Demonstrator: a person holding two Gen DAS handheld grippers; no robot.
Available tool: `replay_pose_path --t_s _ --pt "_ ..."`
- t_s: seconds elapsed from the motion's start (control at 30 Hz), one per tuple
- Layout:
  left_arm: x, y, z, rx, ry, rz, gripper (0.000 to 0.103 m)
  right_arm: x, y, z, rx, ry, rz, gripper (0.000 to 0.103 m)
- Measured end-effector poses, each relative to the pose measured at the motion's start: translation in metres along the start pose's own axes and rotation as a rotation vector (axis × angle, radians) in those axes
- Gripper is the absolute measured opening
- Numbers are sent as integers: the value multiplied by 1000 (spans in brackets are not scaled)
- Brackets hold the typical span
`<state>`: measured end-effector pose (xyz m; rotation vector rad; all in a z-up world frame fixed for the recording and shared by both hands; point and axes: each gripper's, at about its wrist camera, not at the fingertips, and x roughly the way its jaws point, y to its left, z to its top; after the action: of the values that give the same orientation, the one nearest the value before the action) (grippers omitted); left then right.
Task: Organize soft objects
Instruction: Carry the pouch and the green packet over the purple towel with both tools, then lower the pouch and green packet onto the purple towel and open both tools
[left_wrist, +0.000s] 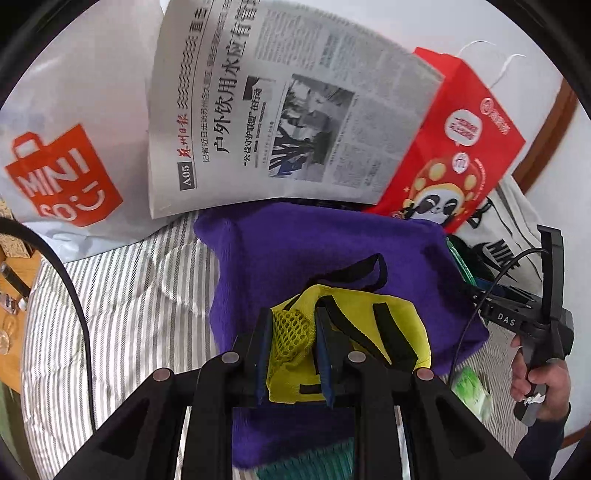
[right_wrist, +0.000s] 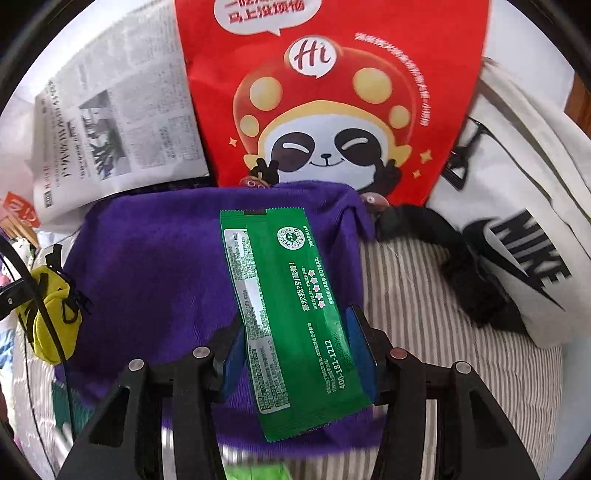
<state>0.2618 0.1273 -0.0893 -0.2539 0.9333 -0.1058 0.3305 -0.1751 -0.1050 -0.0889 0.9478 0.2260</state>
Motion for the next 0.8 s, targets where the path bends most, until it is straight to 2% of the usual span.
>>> replay_pose_path --t_s 0.47,0.8 --pt "57 5 36 20 39 32 22 61 18 21 -45 80 -76 51" --pt "87 2 37 48 46 94 22 72 15 28 -38 90 -47 51"
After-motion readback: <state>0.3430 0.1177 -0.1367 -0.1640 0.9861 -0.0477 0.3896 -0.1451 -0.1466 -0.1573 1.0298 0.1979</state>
